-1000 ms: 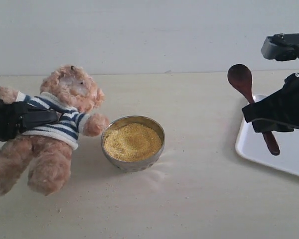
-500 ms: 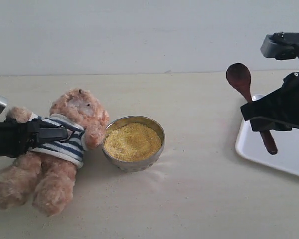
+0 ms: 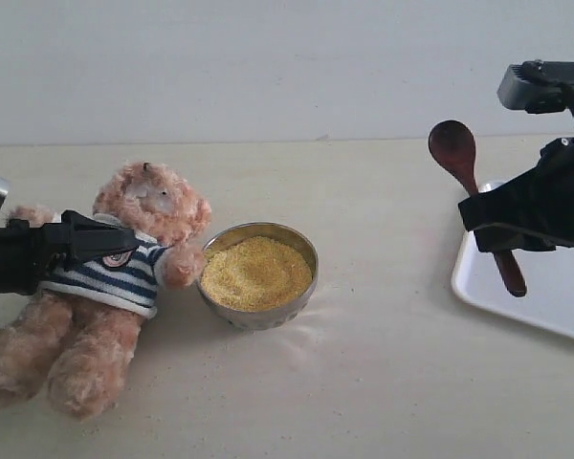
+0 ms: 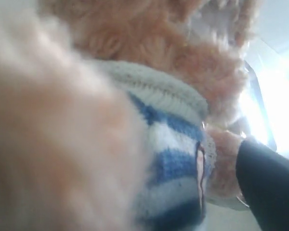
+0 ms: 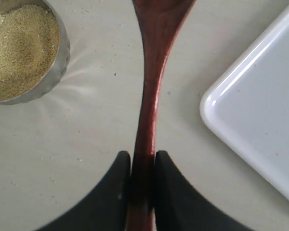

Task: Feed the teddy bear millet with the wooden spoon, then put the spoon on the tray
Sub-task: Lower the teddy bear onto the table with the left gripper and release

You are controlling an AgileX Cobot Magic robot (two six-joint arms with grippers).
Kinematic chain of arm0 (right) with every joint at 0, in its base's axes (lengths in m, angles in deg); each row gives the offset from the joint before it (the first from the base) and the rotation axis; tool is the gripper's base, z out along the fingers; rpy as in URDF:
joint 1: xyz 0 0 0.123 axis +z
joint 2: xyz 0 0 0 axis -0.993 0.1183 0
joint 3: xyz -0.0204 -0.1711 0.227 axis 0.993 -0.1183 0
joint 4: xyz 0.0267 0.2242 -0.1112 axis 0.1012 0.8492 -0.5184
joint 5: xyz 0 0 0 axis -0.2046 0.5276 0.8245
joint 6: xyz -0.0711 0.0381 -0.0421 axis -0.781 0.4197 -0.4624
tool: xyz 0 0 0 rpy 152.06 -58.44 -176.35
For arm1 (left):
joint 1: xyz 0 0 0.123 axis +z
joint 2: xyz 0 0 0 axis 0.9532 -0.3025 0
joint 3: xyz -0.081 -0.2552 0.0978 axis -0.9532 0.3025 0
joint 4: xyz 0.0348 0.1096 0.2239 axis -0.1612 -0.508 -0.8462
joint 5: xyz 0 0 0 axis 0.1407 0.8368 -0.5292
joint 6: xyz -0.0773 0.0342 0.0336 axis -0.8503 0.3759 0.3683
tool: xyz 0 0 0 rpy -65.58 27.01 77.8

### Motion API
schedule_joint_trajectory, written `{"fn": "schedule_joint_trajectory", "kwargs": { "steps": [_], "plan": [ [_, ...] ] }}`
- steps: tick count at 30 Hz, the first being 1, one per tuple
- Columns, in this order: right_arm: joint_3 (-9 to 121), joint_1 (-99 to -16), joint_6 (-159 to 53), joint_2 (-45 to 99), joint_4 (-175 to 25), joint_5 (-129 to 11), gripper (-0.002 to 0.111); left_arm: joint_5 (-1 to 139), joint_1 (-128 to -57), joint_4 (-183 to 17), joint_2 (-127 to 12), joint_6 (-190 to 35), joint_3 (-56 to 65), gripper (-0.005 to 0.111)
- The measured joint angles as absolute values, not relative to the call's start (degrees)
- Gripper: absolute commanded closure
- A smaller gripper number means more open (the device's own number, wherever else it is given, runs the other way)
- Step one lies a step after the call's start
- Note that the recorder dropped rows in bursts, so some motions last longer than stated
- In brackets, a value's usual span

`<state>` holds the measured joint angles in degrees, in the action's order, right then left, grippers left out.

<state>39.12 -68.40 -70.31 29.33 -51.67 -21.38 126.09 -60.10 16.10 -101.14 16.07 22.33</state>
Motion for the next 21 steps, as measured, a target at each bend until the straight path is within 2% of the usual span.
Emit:
{"fn": "schedule_joint_trajectory", "kwargs": {
  "steps": [14, 17, 21],
  "plan": [
    [39.12, -68.40, -70.58, 29.33, -51.45, -21.04, 0.109, 127.25, -52.23, 13.56, -101.14, 14.24, 22.33, 0.007],
    [39.12, -68.40, -70.67, 29.33, -51.34, -20.92, 0.109, 127.29, -51.02, 13.25, -101.14, 12.48, 22.33, 0.018],
    [39.12, -68.40, -70.72, 29.33, -51.15, -20.92, 0.109, 127.39, -49.57, 13.10, -100.80, 9.96, 22.33, 0.050]
  ]
}}
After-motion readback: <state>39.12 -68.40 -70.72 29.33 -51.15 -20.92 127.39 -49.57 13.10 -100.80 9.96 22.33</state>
